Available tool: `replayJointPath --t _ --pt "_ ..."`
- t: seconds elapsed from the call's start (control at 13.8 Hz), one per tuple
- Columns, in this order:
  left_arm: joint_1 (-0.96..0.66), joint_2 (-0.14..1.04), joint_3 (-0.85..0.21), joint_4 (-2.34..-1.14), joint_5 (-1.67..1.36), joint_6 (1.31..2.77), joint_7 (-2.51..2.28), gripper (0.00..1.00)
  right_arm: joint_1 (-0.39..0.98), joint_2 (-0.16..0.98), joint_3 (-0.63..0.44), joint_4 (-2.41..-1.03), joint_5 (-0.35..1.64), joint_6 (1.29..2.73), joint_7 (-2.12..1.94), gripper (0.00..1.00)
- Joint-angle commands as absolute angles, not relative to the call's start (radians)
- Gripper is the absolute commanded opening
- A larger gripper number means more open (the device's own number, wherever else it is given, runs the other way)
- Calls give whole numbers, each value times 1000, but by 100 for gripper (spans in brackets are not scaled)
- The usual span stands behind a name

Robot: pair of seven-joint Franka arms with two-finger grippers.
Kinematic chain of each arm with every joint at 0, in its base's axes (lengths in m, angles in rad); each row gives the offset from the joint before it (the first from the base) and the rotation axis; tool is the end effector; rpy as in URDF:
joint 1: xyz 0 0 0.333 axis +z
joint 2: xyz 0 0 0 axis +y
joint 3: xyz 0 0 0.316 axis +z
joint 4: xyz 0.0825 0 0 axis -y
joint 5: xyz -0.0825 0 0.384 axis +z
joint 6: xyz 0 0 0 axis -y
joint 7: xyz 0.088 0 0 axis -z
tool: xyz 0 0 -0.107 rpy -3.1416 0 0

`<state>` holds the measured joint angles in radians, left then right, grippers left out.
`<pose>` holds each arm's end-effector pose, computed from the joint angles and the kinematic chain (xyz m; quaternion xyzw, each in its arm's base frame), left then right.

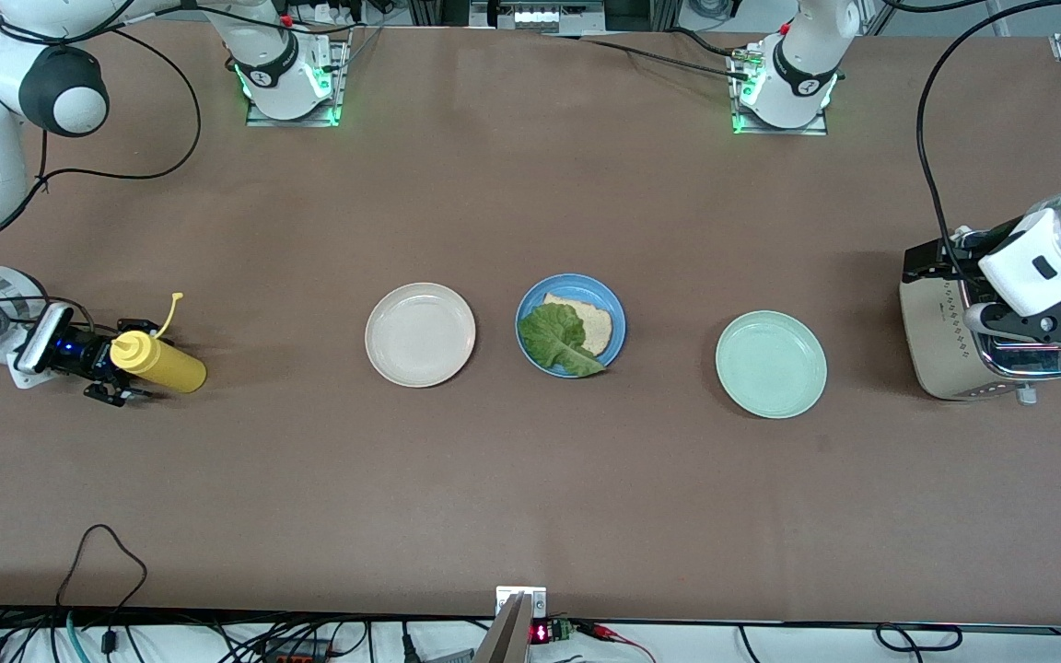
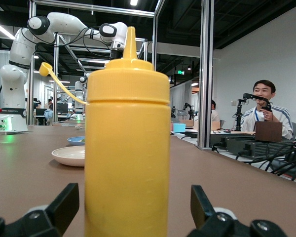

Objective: Make sandwich in blue plate with both arms
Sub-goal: 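Grasp the yellow squeeze bottle with the right gripper and lift it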

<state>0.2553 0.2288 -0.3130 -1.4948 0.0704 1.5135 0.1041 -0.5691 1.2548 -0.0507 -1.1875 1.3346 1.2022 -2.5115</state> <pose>0.6061 -0.0088 0.5279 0.9917 -0.0816 -0.0993 0.0023 0.5976 -0.2583 0.0533 -0.5084 -0.4426 -0.5735 0.4656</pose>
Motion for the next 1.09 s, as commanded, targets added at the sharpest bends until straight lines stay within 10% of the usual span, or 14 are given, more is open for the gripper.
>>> replayJointPath --t 0.0,0.43,0.65,1.01 --pt "262 212 -316 -1519 94 1512 115 100 -548 1281 -46 -1155 1350 1184 -2511 100" --pt "262 212 -314 -1519 94 1511 117 100 -520 1272 -46 -1154 1350 1187 -2497 100" --pt "261 224 -316 -1519 116 1525 115 100 -522 1256 -51 -1149 1342 1187 -2497 38" --pt "261 222 -324 -1522 132 1525 115 100 -471 1143 -57 -1150 1260 1210 -2479 31"
